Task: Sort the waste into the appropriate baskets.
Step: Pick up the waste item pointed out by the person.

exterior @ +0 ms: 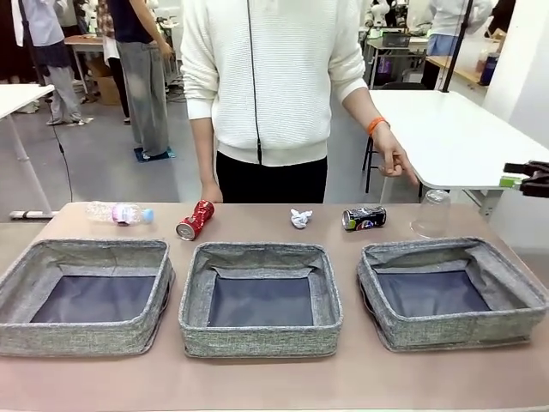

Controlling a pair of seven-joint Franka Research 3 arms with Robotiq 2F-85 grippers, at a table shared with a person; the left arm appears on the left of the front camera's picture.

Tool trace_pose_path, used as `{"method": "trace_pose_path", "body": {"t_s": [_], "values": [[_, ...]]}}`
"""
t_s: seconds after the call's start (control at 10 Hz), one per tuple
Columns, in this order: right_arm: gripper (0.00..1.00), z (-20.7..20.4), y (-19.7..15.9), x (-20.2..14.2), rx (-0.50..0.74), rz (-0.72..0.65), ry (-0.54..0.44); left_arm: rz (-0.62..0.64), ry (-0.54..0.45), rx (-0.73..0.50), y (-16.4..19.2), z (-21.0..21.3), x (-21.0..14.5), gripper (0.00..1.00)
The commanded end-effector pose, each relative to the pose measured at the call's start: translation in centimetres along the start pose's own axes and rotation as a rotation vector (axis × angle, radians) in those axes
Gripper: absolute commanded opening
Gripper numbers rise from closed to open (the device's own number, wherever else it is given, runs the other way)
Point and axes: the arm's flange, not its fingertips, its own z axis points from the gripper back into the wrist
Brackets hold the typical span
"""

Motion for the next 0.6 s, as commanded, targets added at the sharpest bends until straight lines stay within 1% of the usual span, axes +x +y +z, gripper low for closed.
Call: {"method": "trace_pose_path", "body": {"t_s": [0.0,0.2,0.5], "values": [[1.0,-2.9,-1.9,-0.7,0.006,0.05,0.029,-0.021,-0.017,-0.018,0.0,0.0,0.2,1.0],[1.0,-6.1,-2.0,-2.6,0.071,0.044,0.123,-0.021,-0.017,-0.018,0.0,0.0,0.2,1.0],[1.0,-9.6,-0.2,-3.8,0.169,0.052,0.212,-0.021,-0.017,-0.018,0.0,0.0,0.2,1.0]]}}
